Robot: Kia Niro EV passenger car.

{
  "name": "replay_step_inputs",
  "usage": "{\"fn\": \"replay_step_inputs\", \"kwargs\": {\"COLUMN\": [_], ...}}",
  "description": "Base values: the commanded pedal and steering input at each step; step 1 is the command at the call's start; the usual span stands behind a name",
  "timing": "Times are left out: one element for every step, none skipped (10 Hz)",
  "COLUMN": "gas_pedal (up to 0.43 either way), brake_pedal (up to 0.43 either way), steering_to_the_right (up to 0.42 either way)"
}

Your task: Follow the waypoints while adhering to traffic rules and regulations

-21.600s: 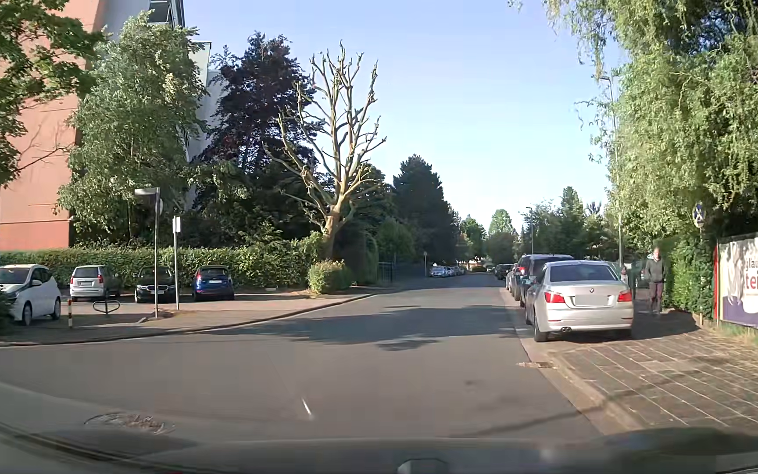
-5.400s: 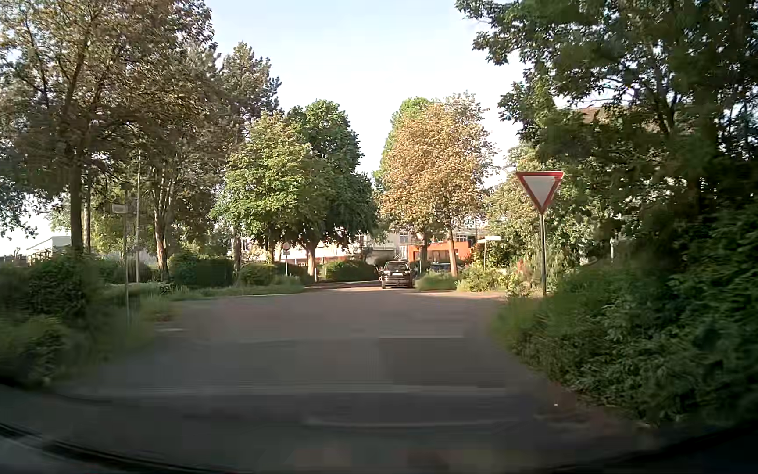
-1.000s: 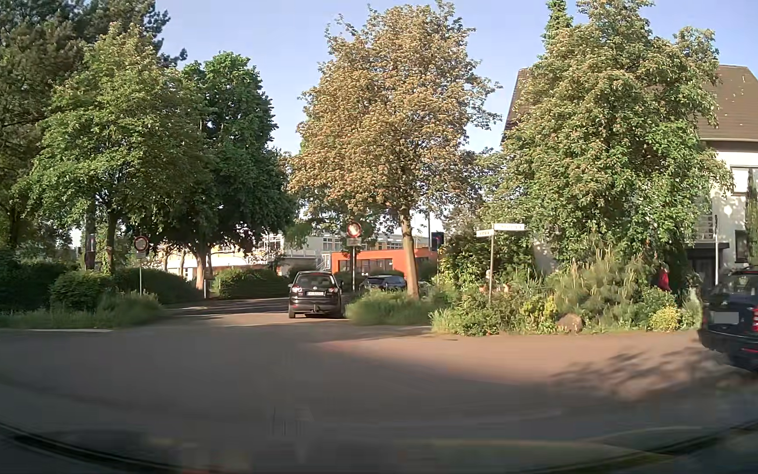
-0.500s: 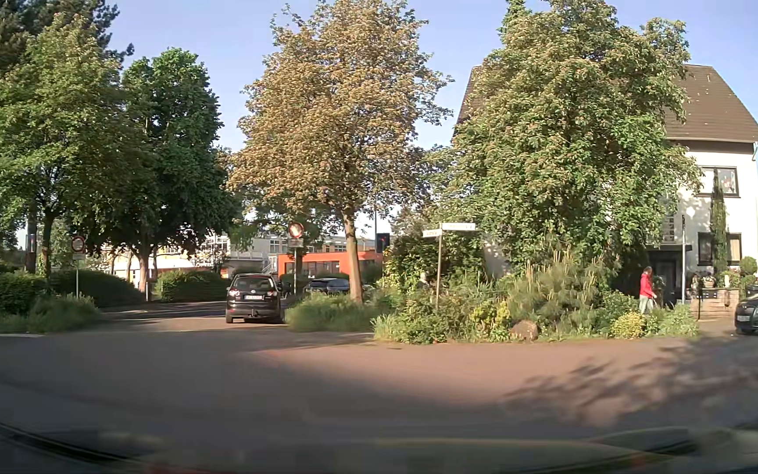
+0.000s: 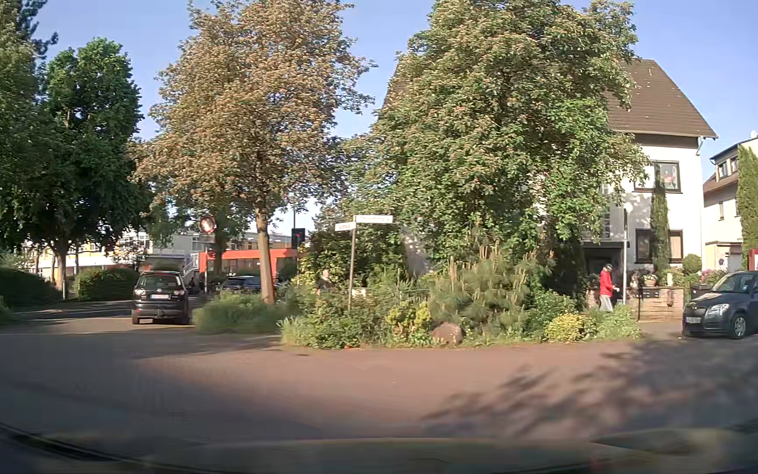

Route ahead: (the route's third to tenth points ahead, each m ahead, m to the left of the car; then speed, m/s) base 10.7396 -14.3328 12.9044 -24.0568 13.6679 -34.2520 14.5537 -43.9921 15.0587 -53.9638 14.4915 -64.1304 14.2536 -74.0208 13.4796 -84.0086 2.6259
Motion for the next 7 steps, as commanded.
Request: {"fn": "replay_step_inputs", "kwargs": {"gas_pedal": [0.15,0.15,0.15,0.15,0.15,0.15,0.15], "brake_pedal": [0.0,0.0,0.006,0.0,0.0,0.0,0.0], "steering_to_the_right": [0.575,0.584,0.586,0.586,0.586,0.586,0.585]}}
